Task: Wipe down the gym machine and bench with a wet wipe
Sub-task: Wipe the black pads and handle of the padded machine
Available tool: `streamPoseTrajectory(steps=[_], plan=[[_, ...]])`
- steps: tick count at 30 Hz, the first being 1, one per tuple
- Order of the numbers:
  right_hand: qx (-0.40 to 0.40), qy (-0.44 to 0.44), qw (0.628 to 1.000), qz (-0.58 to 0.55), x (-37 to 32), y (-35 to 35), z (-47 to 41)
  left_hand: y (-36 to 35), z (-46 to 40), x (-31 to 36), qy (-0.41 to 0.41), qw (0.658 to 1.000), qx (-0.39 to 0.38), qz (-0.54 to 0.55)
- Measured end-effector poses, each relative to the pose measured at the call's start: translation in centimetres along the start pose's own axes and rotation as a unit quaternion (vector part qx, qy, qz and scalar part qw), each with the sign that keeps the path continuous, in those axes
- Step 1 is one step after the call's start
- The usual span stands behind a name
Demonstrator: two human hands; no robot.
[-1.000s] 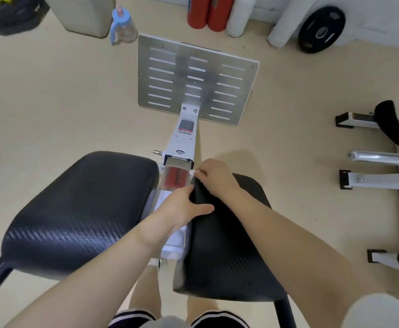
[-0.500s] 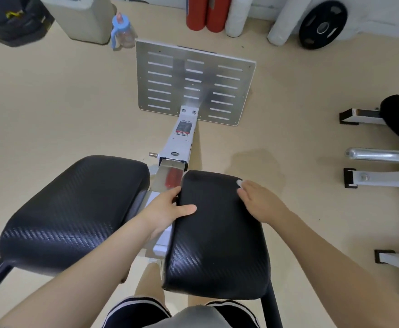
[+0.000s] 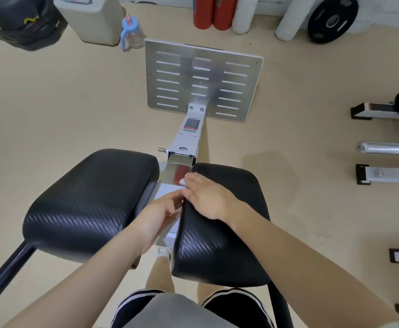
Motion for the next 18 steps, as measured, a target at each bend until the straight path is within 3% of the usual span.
streamPoseTrajectory(steps=[2, 5, 9, 14, 18], plan=[[0.031, -0.022, 0.999, -0.032, 2.1, 0.7, 0.9, -0.4, -0.5, -0.5, 0.007, 0.999, -0.017, -0.046], [0.071, -0.121, 0.990, -0.034, 8.5, 1.6, 3.0, -0.4, 0.4, -1.1, 0.031, 0.997, 0.015, -0.065], [0.067, -0.199, 0.976, -0.055, 12.4, 1.3, 5.5, -1.1, 0.9, -0.8, 0.032, 0.994, 0.018, -0.101], [0.036, -0.040, 0.998, -0.025, 3.6, 0.5, 5.3, -0.3, 0.7, -1.6, 0.036, 0.993, 0.109, -0.004], [0.020, 0.074, 0.997, 0.029, -1.7, -0.9, 6.8, -2.9, 3.7, -0.5, -0.015, 0.994, 0.107, 0.015]])
Point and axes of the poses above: each hand's wrist, its own z-axis away from the middle knuckle, its own y-axis out of the back of the hand, x = y × z, the point moved 6 cm from there along -z, towards the middle knuckle, and after that the axes turned 9 degrees about -x, right-handed, at the moved point
